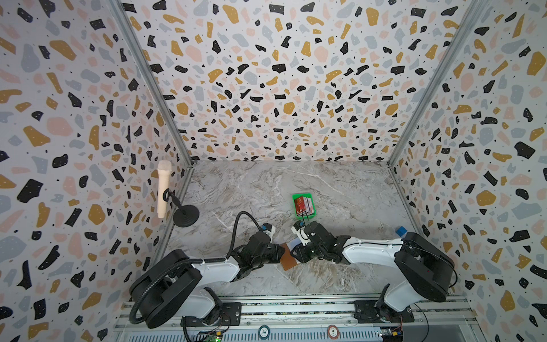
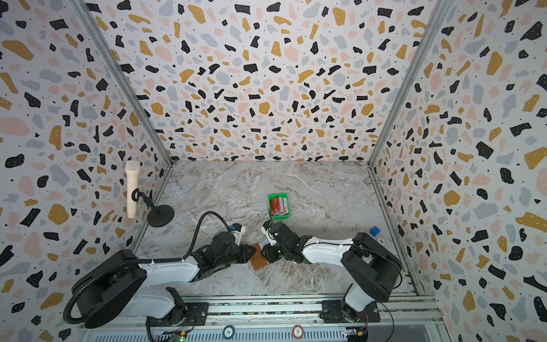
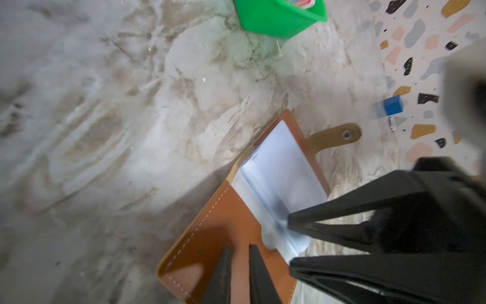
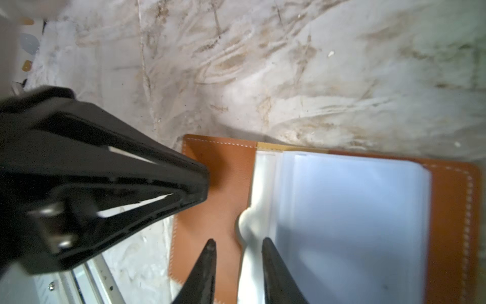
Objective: Insert credit cards into a card holder
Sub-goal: Open the card holder at the center of the table.
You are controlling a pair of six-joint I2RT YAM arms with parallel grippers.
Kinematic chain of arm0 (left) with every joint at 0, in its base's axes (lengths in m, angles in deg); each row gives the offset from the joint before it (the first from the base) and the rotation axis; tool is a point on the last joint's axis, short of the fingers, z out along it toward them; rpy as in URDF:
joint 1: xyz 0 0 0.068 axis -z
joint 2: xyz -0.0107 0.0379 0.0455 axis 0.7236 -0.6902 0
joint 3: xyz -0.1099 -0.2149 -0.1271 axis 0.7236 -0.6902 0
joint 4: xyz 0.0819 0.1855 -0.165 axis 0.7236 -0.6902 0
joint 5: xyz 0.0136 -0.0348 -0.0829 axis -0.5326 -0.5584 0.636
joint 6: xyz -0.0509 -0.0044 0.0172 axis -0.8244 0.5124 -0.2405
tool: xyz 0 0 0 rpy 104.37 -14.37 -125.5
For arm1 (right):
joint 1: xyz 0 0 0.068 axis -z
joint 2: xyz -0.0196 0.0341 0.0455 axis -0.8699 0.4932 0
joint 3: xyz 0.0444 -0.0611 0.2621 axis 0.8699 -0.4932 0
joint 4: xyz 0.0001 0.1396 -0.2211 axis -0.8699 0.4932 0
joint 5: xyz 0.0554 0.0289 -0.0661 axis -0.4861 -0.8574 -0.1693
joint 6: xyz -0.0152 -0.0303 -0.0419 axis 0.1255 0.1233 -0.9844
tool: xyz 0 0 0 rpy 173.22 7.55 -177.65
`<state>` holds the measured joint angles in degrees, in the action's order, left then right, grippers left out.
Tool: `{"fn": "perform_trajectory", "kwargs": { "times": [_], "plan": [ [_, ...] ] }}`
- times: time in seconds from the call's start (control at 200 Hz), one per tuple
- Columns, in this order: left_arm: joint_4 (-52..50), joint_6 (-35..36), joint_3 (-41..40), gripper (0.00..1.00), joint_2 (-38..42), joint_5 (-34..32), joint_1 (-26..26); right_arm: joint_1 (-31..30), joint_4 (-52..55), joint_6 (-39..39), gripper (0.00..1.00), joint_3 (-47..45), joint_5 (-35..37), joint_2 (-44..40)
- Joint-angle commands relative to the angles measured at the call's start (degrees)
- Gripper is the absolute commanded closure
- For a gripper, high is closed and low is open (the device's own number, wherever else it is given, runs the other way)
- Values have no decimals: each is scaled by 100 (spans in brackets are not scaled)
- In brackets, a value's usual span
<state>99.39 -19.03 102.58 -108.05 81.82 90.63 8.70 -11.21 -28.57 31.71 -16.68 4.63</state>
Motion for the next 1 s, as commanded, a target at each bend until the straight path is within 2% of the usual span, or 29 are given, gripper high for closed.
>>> {"fn": "perform_trajectory", "kwargs": {
  "times": [0.0, 0.19, 0.3, 0.571, 0.866, 0.996],
  "plan": [
    [-83, 232, 16, 88, -126, -88, 21, 229, 403, -157, 67, 200, -17, -462],
    [-169, 342, 151, 97, -198, -251, 27, 890, 841, -439, 64, 207, -186, -493],
    [-263, 461, 285, 100, -328, -339, 24, 1038, 902, -563, 64, 229, -179, -290],
    [-302, 696, 621, 100, -796, -382, 16, 1044, 809, -536, 64, 92, -197, -38],
    [-507, 1006, 1007, 100, -1082, -373, 9, 780, 655, -208, 61, -262, -126, -235],
    [-539, 1044, 1043, 100, -1058, -308, 10, 817, 683, -66, 61, -263, 133, -538]
  ]
}}
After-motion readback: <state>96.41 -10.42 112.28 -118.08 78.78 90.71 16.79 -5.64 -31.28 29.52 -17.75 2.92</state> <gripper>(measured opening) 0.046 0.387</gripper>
